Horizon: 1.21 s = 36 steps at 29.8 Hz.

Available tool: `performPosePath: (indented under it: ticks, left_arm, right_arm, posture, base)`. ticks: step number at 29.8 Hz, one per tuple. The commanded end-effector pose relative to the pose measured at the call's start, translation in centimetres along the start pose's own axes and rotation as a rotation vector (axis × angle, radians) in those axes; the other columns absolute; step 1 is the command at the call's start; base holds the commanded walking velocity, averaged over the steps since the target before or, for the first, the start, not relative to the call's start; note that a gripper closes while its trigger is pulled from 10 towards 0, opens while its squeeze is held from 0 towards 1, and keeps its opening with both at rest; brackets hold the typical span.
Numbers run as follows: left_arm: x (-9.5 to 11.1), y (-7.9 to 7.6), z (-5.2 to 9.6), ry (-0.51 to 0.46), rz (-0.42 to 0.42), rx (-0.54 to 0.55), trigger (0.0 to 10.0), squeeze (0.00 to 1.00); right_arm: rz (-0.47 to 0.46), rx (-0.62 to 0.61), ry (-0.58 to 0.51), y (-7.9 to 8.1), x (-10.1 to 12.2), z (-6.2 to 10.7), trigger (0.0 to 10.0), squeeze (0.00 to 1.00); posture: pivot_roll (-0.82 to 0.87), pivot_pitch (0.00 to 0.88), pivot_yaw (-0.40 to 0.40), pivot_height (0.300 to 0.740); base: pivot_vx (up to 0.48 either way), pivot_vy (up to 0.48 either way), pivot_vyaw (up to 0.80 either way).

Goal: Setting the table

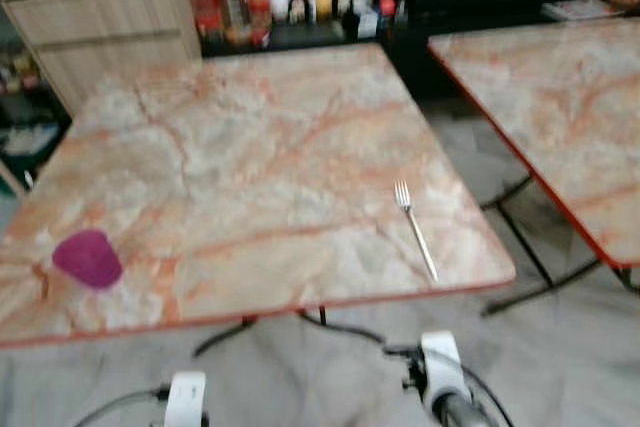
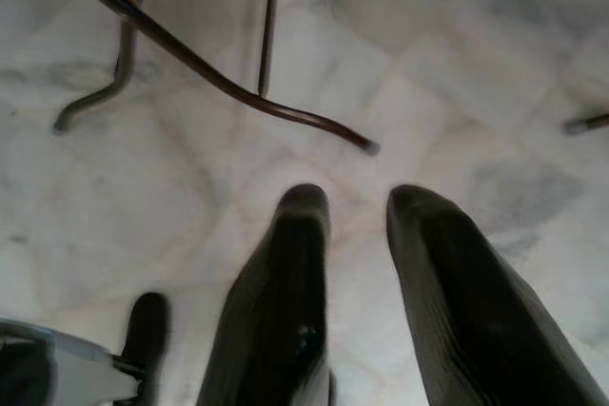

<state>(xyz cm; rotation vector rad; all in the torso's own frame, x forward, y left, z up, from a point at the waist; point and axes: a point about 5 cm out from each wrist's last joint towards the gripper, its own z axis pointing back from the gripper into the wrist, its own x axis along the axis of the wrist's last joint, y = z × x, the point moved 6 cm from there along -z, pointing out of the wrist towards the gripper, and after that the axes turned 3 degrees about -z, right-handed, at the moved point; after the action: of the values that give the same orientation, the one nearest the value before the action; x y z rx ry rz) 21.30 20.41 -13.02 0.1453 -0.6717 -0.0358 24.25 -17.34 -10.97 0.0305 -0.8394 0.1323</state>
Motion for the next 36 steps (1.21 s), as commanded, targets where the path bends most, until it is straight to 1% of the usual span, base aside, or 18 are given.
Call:
performPosePath:
  ticks: [1, 2, 4, 6, 8, 10, 11, 12, 13, 18, 21, 22, 23, 26, 29, 31, 32, 36]
  left_arm:
    - [-1.2, 0.4, 0.2, 0.040, -0.003, 0.016, 10.0, 0.00]
    - [-1.2, 0.4, 0.2, 0.040, -0.003, 0.016, 10.0, 0.00]
    - [-1.2, 0.5, 0.2, 0.041, 0.000, 0.019, 10.0, 0.00]
    - [-1.3, 0.5, 0.2, 0.041, 0.001, 0.020, 10.0, 0.00]
    - [-1.4, 0.5, 0.2, 0.042, 0.003, 0.022, 10.0, 0.00]
    - [-1.4, 0.5, 0.3, 0.043, 0.005, 0.023, 10.0, 0.00]
    - [-1.4, 0.5, 0.3, 0.043, 0.007, 0.024, 10.0, 0.00]
    - [-1.4, 0.5, 0.3, 0.043, 0.007, 0.024, 10.0, 0.00]
    - [-1.5, 0.5, 0.3, 0.048, 0.006, 0.022, 10.0, 0.00]
    - [-1.6, 0.5, 0.3, 0.050, 0.004, 0.022, 10.0, 0.00]
    - [-1.6, 0.6, 0.3, 0.049, 0.005, 0.024, 10.0, 0.00]
    - [-1.6, 0.6, 0.3, 0.049, 0.004, 0.024, 10.0, 0.00]
    - [-1.7, 0.6, 0.3, 0.050, 0.006, 0.024, 10.0, 0.00]
    - [-1.7, 0.6, 0.3, 0.050, 0.006, 0.023, 10.0, 0.00]
    - [-1.6, 0.5, 0.3, 0.046, -0.004, 0.022, 10.0, 0.00]
    - [-1.5, 0.4, 0.3, 0.043, -0.006, 0.022, 10.0, 0.00]
    - [-1.3, 0.3, 0.3, 0.041, -0.007, 0.020, 10.0, 0.00]
    - [-1.2, 0.0, 0.2, 0.040, -0.017, 0.012, 10.0, 0.00]
  right_arm:
    - [0.055, 0.034, -0.074, 0.1, 0.9, 0.3, 10.0, 0.00]
    - [0.055, 0.034, -0.074, 0.1, 0.9, 0.3, 10.0, 0.00]
    - [0.102, 0.046, -0.153, -0.4, 1.9, 0.8, 10.0, 0.00]
    - [0.120, 0.043, -0.176, -0.7, 2.3, 1.0, 10.0, 0.00]
    - [0.111, 0.018, -0.258, -1.6, 3.5, 1.7, 10.0, 0.00]
    - [0.102, 0.012, -0.285, -1.8, 3.9, 1.9, 10.0, 0.00]
    - [0.107, 0.013, -0.372, -1.7, 5.4, 2.8, 10.0, 0.00]
    - [0.107, 0.013, -0.372, -1.7, 5.4, 2.8, 10.0, 0.00]
    - [0.123, 0.011, -0.444, -1.5, 6.8, 3.6, 10.0, 0.00]
    - [0.117, 0.017, -0.512, -1.0, 8.4, 4.5, 10.0, 0.00]
    - [0.146, 0.033, -0.580, -0.2, 10.1, 5.7, 10.0, 0.00]
    - [0.149, 0.032, -0.588, -0.2, 10.3, 5.8, 10.0, 0.00]
    - [0.152, 0.016, -0.626, -0.4, 11.5, 6.4, 10.0, 0.00]
    - [0.148, 0.009, -0.642, -0.5, 12.0, 6.6, 10.0, 0.00]
    - [0.143, -0.004, -0.709, -0.3, 15.1, 7.5, 10.0, 0.00]
    - [0.116, -0.040, -0.736, -0.7, 16.8, 7.4, 10.0, 0.00]
    - [0.076, -0.072, -0.748, -1.1, 18.1, 6.9, 10.0, 0.00]
    - [0.055, -0.096, -0.753, -1.3, 19.4, 6.4, 10.0, 0.00]
  posture:
    - [-0.05, 0.000, 0.032, 0.732]
    - [-0.05, 0.000, 0.032, 0.732]
    - [-0.07, 0.000, 0.031, 0.732]
    - [-0.07, 0.000, 0.030, 0.732]
    - [-0.07, 0.000, 0.026, 0.732]
    - [-0.07, 0.000, 0.025, 0.732]
    - [-0.08, 0.000, 0.023, 0.732]
    - [-0.08, 0.000, 0.023, 0.732]
    - [-0.08, 0.000, 0.023, 0.732]
    - [-0.09, 0.000, 0.022, 0.732]
    - [-0.09, 0.000, 0.022, 0.732]
    - [-0.09, 0.000, 0.024, 0.732]
    - [-0.09, 0.000, 0.025, 0.732]
    - [-0.10, 0.000, 0.028, 0.732]
    - [-0.11, 0.000, 0.031, 0.732]
    - [-0.11, 0.000, 0.031, 0.732]
    - [-0.11, 0.000, 0.033, 0.732]
    - [-0.11, 0.000, 0.030, 0.732]
  base:
    - [0.000, 0.000, 0.00]
    - [0.000, 0.000, 0.00]
    - [0.000, 0.000, 0.00]
    - [0.000, 0.000, 0.00]
    - [0.000, 0.000, 0.00]
    - [0.000, 0.000, 0.00]
    - [0.000, 0.000, 0.00]
    - [0.000, 0.000, 0.00]
    - [0.000, 0.000, 0.00]
    - [0.000, 0.000, 0.00]
    - [0.000, 0.000, 0.00]
    - [0.000, 0.000, 0.00]
    - [0.000, 0.000, 0.00]
    - [0.000, 0.000, 0.00]
    - [0.000, 0.000, 0.00]
    - [0.000, 0.000, 0.00]
    - [0.000, 0.000, 0.00]
    - [0.000, 0.000, 0.00]
